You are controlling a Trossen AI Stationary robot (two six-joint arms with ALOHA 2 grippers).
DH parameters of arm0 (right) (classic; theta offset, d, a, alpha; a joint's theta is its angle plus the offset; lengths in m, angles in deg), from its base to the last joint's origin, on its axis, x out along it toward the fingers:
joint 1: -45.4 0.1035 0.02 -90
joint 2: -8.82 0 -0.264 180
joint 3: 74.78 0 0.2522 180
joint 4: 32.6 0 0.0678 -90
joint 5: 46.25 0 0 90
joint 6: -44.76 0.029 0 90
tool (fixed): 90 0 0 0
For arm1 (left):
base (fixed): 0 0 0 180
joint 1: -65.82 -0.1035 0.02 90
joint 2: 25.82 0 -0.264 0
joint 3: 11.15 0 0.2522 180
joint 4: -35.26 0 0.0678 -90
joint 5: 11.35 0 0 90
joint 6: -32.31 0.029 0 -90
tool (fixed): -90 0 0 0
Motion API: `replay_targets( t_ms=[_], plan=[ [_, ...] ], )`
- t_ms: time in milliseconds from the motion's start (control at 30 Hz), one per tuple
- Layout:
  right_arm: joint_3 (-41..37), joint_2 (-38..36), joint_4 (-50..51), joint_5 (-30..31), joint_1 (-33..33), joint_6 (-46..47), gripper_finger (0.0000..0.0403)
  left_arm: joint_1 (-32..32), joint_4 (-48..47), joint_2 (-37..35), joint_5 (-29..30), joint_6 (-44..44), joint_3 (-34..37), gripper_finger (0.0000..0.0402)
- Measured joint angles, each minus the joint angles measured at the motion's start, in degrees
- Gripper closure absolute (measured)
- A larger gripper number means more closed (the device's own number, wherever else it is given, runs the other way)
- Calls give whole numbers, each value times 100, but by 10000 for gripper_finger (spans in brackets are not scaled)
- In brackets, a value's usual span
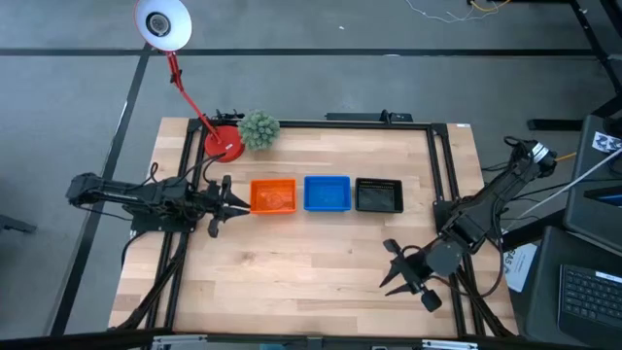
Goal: Stack baskets by color
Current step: Return to Home Position
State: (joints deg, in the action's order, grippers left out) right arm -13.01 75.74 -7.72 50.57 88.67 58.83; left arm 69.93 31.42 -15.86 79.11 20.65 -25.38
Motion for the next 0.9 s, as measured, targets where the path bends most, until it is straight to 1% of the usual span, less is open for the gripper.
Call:
replay_targets(
  t_ms=[100, 167, 267, 333, 500, 600, 733, 800, 900],
  plan=[
    [-175, -123, -468, -418, -186, -265, 300, 58, 22, -24, 50, 12, -2, 328],
    [-356, -236, -810, -832, -354, -549, 300, 61, -34, -24, 6, -117, 0, 328],
    [-642, -400, -1244, -1462, -689, -866, 300, 60, -129, -17, -174, -233, 0, 328],
    [-849, -531, -1452, -1692, -967, -987, 300, 60, -170, -11, -164, -224, 0, 328],
    [-1423, -978, -1502, -1625, -1717, -836, 300, 58, -169, -11, -121, -135, 0, 328],
    [-1962, -1358, -1746, -1425, -2028, -686, 300, 58, -171, -11, -119, -133, 0, 328],
    [-2841, -1941, -2347, -1209, -2246, -692, 300, 58, -169, -13, -116, -132, 0, 328],
    [-3241, -2193, -2646, -976, -2313, -711, 300, 58, -171, -12, -116, -129, 0, 328],
    [-3819, -2630, -2771, -589, -2385, -732, 300, 58, -171, -11, -114, -129, 0, 328]
  ],
)
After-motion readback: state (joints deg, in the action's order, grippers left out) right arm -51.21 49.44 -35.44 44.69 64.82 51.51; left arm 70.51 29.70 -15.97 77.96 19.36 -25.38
